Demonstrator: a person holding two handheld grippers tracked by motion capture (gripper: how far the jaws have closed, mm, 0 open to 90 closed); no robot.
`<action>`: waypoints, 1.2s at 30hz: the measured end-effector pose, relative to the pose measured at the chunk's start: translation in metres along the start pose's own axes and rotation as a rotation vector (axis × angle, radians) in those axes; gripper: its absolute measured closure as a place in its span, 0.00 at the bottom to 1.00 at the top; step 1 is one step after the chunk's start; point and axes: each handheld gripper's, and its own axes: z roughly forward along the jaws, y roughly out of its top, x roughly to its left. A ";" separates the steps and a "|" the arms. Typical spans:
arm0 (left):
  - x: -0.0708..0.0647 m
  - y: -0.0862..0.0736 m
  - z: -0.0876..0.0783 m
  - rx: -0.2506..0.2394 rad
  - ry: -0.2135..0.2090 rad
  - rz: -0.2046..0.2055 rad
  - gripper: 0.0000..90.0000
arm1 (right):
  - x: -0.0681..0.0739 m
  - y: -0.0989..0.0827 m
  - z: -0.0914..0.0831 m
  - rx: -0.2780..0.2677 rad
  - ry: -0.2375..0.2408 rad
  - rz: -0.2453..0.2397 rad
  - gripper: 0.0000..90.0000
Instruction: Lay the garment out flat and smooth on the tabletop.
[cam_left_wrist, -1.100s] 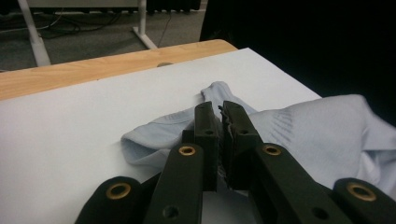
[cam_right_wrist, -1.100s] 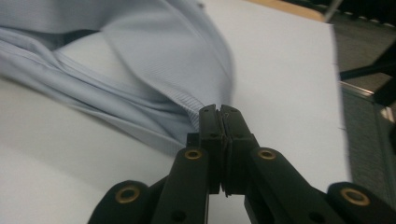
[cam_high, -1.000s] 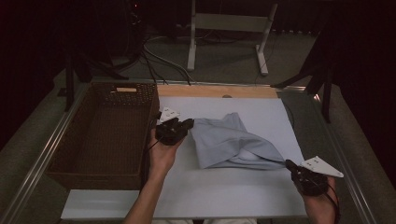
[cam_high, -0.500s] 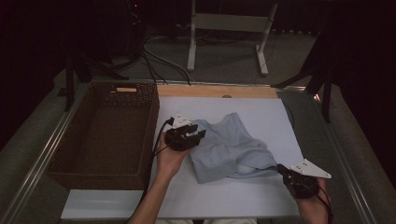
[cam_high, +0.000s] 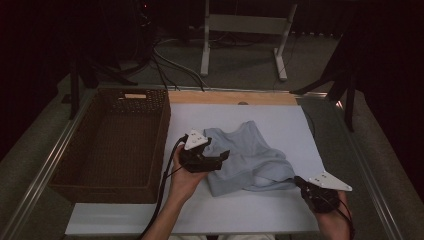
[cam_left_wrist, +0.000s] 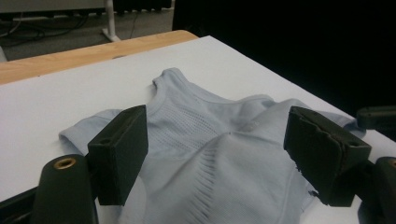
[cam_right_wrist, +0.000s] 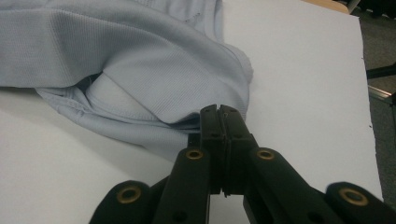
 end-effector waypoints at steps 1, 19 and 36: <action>0.000 -0.001 -0.001 0.001 -0.002 0.002 0.26 | 0.000 0.000 0.000 0.000 0.000 -0.001 1.00; -0.003 -0.025 -0.013 0.019 0.018 -0.027 0.22 | 0.002 0.000 0.001 -0.002 0.009 -0.013 1.00; 0.007 -0.046 0.001 0.130 0.100 -0.080 0.22 | 0.002 0.001 0.000 -0.010 0.010 -0.017 1.00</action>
